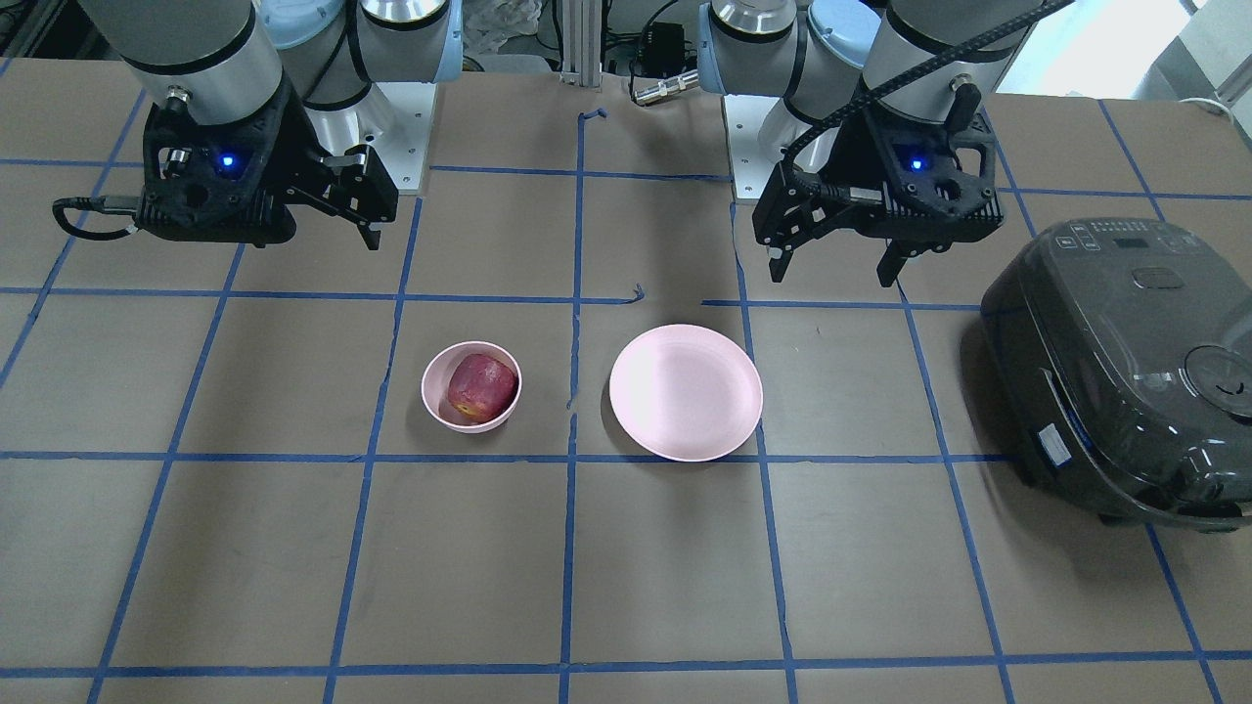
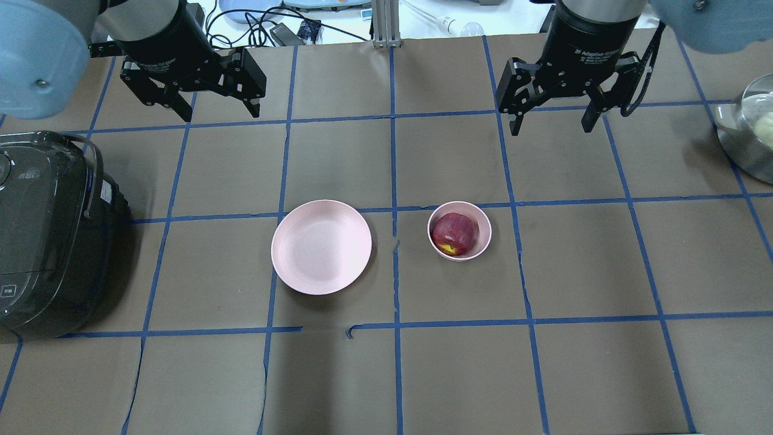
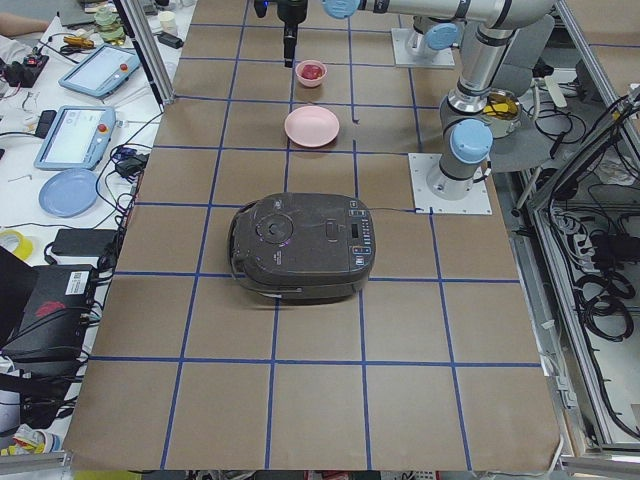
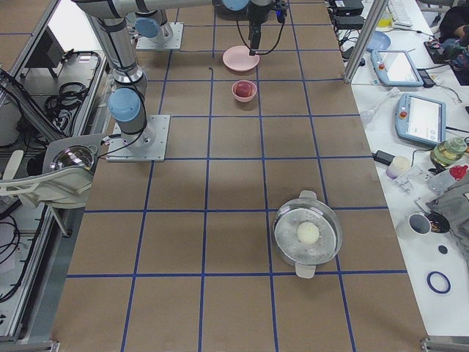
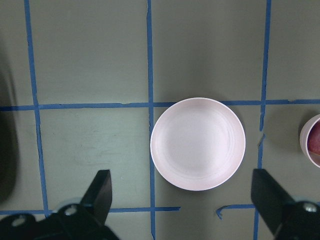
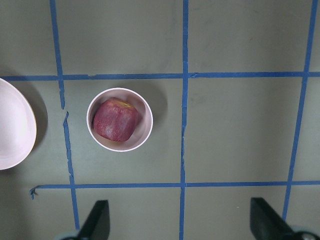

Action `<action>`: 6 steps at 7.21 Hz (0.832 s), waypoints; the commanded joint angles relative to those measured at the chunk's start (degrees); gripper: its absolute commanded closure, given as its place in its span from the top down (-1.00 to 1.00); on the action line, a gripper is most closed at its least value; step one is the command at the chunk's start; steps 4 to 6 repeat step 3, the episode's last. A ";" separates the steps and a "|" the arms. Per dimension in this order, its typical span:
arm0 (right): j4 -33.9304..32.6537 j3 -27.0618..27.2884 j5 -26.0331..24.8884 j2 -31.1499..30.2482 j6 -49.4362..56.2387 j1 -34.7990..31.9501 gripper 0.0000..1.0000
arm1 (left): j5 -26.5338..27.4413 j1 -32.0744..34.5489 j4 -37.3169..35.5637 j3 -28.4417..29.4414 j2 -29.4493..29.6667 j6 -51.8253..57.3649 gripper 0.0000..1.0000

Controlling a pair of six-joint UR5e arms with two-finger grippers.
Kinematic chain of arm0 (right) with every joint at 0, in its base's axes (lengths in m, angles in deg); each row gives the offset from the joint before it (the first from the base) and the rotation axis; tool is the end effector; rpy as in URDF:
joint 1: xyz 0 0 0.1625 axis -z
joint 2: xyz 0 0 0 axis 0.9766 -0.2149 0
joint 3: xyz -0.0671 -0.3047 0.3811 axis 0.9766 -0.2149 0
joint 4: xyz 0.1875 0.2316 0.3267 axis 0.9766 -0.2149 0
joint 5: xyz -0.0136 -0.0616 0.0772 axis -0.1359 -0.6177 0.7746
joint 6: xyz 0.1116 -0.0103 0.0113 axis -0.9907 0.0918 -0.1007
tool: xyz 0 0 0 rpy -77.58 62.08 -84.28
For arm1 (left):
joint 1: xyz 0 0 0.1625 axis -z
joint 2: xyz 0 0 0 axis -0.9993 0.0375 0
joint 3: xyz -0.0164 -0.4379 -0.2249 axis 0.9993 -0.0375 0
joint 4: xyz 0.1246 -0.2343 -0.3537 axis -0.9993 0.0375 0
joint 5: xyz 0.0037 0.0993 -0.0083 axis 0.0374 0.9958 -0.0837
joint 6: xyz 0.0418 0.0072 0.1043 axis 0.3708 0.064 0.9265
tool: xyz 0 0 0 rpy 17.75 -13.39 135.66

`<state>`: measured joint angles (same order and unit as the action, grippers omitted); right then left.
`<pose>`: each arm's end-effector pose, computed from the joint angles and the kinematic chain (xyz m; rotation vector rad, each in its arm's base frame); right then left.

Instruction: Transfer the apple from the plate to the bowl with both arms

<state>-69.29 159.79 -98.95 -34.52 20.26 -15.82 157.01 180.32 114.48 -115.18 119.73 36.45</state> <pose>0.1662 -0.5418 0.5610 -0.0028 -3.1365 -0.1428 -0.1597 -0.5476 0.5683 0.0049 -3.1090 0.1558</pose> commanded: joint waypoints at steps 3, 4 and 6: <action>-0.26 0.02 -0.21 0.05 0.08 0.25 1.00 | -0.46 0.17 0.00 -0.54 0.08 0.00 1.00; -0.26 0.02 -0.21 0.05 0.08 0.25 1.00 | -0.46 0.17 0.00 -0.54 0.08 0.00 1.00; -0.26 0.02 -0.21 0.05 0.08 0.25 1.00 | -0.46 0.17 0.00 -0.54 0.08 0.00 1.00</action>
